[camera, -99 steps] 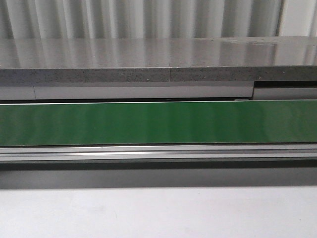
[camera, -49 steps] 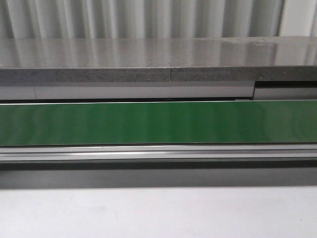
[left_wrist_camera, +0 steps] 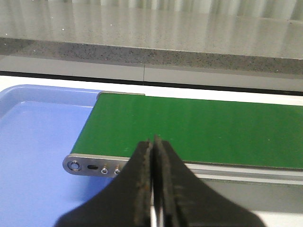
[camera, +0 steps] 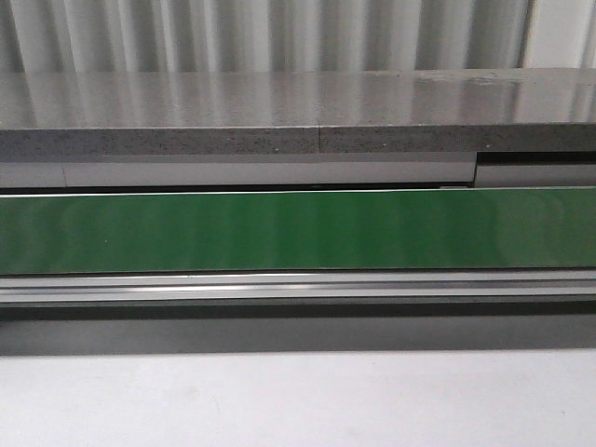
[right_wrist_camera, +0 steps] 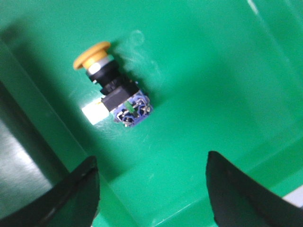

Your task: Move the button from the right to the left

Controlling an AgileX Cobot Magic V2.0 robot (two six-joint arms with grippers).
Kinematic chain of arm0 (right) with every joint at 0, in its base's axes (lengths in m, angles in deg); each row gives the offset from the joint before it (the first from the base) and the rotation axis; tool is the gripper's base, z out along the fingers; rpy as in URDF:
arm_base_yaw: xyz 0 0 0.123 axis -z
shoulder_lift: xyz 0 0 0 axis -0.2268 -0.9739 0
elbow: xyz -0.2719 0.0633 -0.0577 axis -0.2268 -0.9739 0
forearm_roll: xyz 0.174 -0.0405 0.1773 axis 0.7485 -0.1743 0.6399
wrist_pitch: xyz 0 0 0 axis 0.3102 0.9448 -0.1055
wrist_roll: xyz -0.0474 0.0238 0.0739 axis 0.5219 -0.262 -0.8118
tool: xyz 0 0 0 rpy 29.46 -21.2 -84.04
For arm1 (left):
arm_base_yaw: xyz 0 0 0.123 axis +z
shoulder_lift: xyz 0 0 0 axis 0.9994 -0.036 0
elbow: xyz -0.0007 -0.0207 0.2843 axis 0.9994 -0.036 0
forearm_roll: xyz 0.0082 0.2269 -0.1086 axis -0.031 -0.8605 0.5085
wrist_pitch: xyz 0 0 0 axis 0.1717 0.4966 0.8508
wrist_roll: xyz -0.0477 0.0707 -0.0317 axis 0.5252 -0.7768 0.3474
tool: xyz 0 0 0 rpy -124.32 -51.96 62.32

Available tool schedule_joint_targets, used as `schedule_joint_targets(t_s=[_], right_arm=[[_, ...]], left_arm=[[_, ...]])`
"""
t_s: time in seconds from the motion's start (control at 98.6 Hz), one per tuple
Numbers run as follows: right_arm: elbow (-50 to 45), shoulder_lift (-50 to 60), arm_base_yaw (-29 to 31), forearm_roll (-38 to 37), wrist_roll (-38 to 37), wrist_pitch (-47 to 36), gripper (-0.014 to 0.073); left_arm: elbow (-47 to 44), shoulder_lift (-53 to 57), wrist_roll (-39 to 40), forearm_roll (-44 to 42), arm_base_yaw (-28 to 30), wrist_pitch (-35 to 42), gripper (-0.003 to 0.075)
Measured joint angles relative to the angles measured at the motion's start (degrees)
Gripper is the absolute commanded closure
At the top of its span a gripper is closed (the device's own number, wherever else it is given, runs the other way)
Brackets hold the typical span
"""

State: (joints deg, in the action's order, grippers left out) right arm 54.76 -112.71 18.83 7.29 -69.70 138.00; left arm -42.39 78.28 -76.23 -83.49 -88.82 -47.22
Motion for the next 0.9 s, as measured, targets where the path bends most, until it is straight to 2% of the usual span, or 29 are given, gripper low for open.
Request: schedule_joint_targets(t_s=[0.416, 0.76, 0.831, 0.902], right_arm=[[0.8, -10.8, -0.5, 1.1, 15.9, -1.4, 0.0104], [0.8, -16.3, -0.9, 1.2, 19.8, -7.7, 0.0105], [0.8, -17.0, -0.9, 1.2, 19.9, -8.7, 0.0137], [0.8, -17.6, -0.9, 1.2, 19.9, -9.0, 0.022]], left_arm=[[0.0, 0.0, 0.0, 0.0, 0.0, 0.0, 0.074], [0.0, 0.0, 0.0, 0.0, 0.0, 0.0, 0.074], [0.0, 0.0, 0.0, 0.0, 0.0, 0.0, 0.074], [0.0, 0.0, 0.0, 0.0, 0.0, 0.0, 0.074]])
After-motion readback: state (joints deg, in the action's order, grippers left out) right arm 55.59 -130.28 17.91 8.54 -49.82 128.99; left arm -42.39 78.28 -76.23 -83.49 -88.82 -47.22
